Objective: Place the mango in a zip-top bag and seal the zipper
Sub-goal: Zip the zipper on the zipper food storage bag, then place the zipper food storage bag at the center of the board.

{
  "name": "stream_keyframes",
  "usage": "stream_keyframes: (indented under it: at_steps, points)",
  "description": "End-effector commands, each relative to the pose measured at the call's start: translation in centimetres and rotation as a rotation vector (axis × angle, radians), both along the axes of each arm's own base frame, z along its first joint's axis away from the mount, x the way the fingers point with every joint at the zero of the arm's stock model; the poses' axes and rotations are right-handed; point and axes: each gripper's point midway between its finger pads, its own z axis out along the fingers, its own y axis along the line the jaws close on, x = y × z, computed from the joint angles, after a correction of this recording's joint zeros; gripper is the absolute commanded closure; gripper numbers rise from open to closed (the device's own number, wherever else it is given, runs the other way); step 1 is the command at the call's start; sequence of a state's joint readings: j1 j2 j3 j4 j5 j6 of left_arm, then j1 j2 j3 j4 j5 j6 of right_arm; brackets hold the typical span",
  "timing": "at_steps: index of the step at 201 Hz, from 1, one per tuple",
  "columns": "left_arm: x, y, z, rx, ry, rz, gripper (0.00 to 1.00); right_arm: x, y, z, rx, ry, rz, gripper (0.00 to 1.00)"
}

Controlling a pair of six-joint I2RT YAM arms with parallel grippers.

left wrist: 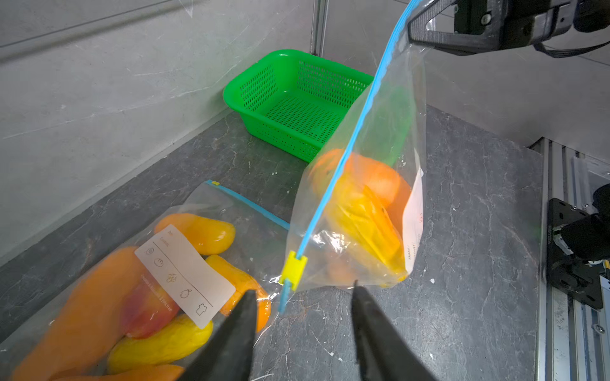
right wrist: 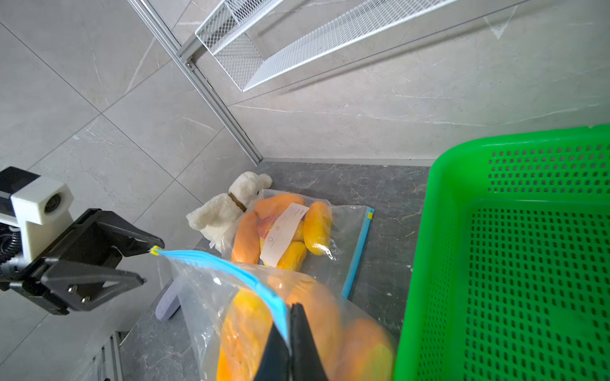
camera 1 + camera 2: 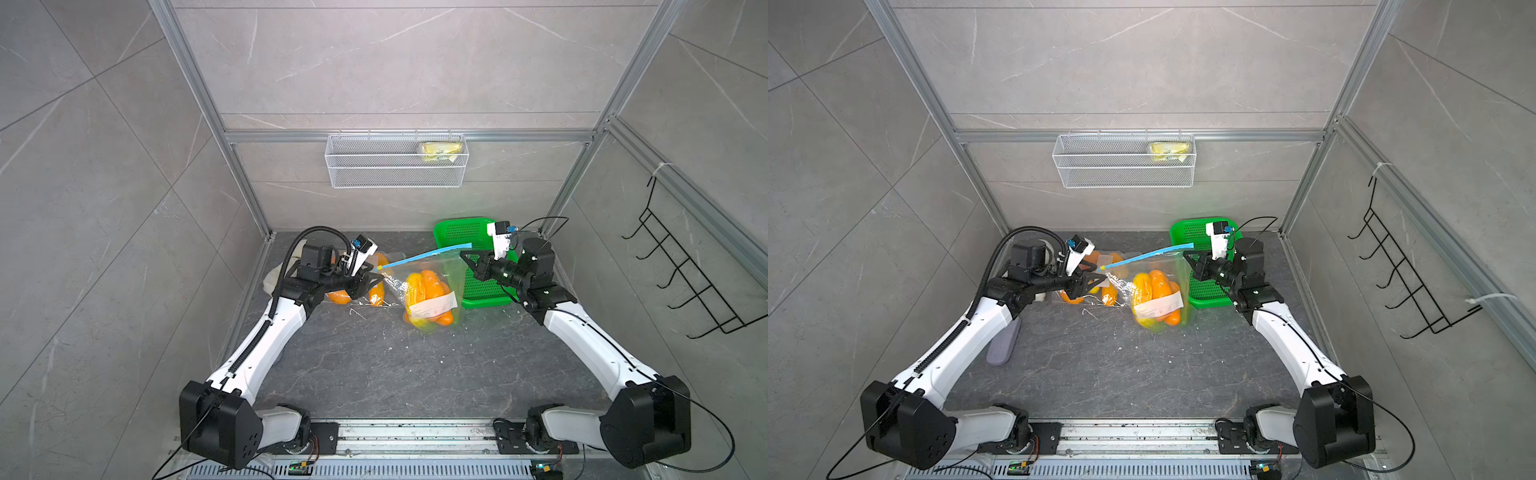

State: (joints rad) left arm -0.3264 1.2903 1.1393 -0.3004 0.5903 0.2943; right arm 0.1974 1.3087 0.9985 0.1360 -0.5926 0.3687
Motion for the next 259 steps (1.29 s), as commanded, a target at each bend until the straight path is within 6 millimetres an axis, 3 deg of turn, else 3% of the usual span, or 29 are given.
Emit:
stream_keyframes:
  at_steps: [1, 22, 46, 80, 95, 107, 117, 144, 161, 173, 183, 215, 245, 259]
  points:
    - [-0.1, -0.9, 3.4, -0.123, -0.042, -0.019, 0.0, 0.3, 0.6, 0.8, 0.055, -0.031, 0.027, 1.0]
    - [0.1, -0.3, 4.5, -0.167, -0.063, 0.038, 0.0, 0.8, 0.9, 1.0, 0.078, -0.022, 0.015, 1.0]
    - [0.9, 1.8, 6.2, -0.218, -0.136, 0.194, 0.0, 1.0, 3.3, 2.1, 0.114, -0.046, 0.039, 1.0]
    - [2.2, 6.9, 7.4, -0.26, -0.18, 0.503, 0.0, 1.0, 8.5, 3.9, 0.117, -0.09, 0.109, 1.0]
    - [2.8, 9.3, 6.7, -0.242, -0.159, 0.635, 0.0, 1.8, 8.9, 3.5, 0.111, -0.082, 0.086, 1.0]
    - [3.1, 11.0, 5.4, -0.221, -0.129, 0.725, 0.0, 3.0, 7.8, 2.0, 0.066, -0.063, 0.0, 1.0]
    - [3.3, 12.0, 4.3, -0.21, -0.105, 0.772, 0.0, 3.9, 6.9, 0.5, -0.008, -0.044, -0.062, 0.94]
    - [3.4, 14.1, 1.7, -0.218, -0.051, 0.867, 0.0, 5.5, 5.2, -2.8, -0.173, 0.048, -0.121, 0.63]
    - [3.3, 15.3, -0.1, -0.217, -0.028, 0.921, 0.0, 5.5, 3.1, -2.5, -0.177, 0.06, -0.151, 0.5]
    - [3.2, 16.7, -1.7, -0.192, -0.022, 0.985, 0.0, 4.8, 1.4, -1.3, -0.185, 0.025, -0.175, 0.31]
    - [3.1, 18.7, -3.2, -0.172, -0.011, 1.079, 0.0, 3.9, 0.2, -0.5, -0.215, 0.0, -0.188, 0.01]
    - [2.3, 23.8, -7.2, -0.165, 0.042, 1.253, 0.0, 1.3, -3.4, 0.1, -0.342, -0.023, -0.256, 0.0]
    - [1.4, 25.5, -9.1, -0.139, -0.003, 1.304, 0.0, -0.8, -6.7, -1.6, -0.376, -0.015, -0.346, 0.0]
    - [1.2, 26.1, -9.8, -0.11, 0.008, 1.328, 0.0, -1.5, -6.9, -2.6, -0.373, -0.005, -0.341, 0.0]
